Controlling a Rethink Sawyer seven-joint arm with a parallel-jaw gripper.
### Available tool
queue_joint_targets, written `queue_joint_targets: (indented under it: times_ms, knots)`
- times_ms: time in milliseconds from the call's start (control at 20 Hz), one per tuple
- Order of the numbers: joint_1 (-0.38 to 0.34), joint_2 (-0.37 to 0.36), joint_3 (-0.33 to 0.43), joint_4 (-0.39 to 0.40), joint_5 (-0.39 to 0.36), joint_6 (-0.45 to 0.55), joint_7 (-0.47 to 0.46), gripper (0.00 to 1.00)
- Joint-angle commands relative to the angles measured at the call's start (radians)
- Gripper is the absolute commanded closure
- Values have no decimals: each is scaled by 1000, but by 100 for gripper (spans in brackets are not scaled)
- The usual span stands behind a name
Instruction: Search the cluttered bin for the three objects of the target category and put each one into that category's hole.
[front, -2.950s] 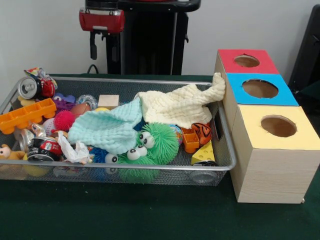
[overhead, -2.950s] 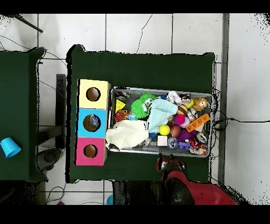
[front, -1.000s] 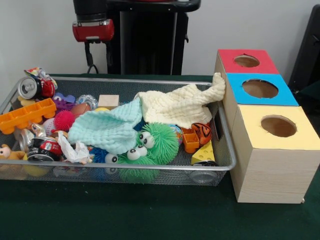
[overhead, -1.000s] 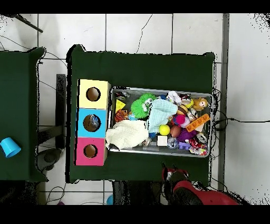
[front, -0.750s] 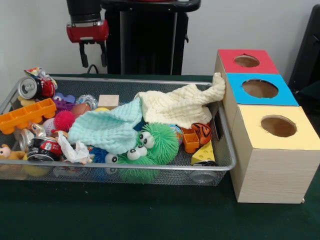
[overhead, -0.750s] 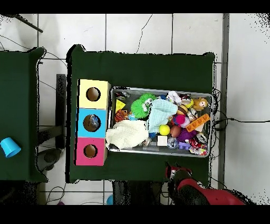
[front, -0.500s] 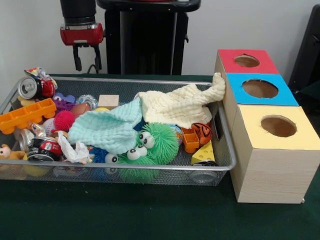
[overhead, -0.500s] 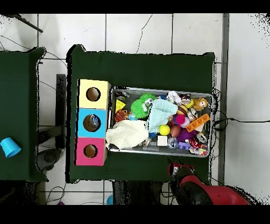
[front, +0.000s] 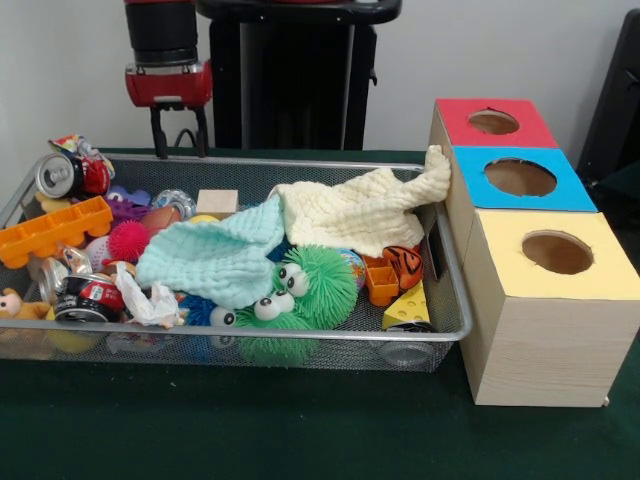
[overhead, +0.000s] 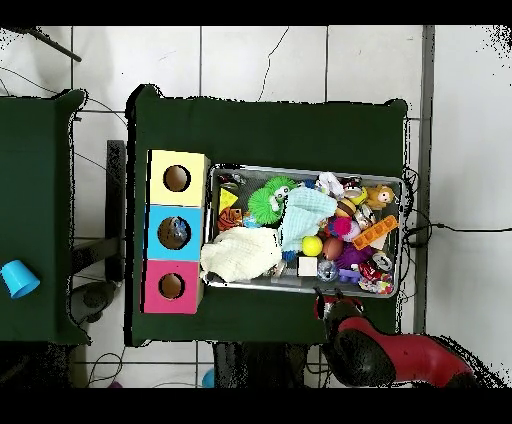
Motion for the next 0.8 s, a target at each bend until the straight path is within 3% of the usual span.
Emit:
queue_joint_targets:
  times_ms: [50, 200, 450, 800]
  knots:
    - [50, 87, -60, -164, -53, -78, 75, 0]
    - [47, 94, -60, -164, -42, -86, 77, 0]
    - [1, 80, 4, -154, -30, -29, 42, 0]
    - [-65, 117, 68, -167, -33, 1, 12, 0]
